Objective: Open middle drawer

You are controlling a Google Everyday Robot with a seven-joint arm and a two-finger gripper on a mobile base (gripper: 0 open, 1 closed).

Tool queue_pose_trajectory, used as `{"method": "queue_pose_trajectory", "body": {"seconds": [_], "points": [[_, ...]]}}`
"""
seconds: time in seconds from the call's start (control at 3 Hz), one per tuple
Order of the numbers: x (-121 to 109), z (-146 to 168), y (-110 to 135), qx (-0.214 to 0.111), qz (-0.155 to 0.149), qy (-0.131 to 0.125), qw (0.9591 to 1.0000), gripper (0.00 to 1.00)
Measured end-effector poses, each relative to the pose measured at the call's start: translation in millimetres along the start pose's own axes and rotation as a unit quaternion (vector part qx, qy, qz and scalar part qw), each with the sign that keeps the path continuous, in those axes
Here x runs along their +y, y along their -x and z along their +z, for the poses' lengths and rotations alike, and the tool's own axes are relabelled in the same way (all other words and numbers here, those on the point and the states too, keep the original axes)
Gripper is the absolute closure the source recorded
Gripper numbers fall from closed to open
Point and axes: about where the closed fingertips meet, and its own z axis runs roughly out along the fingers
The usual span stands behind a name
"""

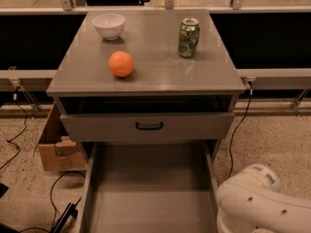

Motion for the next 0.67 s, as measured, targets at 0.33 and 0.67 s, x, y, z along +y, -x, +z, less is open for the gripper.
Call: {"method": "queue_pose_trajectory", "body": {"seconds": [0.33, 0.67], "points": [[-18.3, -108.6, -31.3, -0.005, 0.03, -0.044, 0.9986, 0.0], [-25.2, -211.8, -57.6, -0.009, 0.022, -0.086, 0.996, 0.0]]}}
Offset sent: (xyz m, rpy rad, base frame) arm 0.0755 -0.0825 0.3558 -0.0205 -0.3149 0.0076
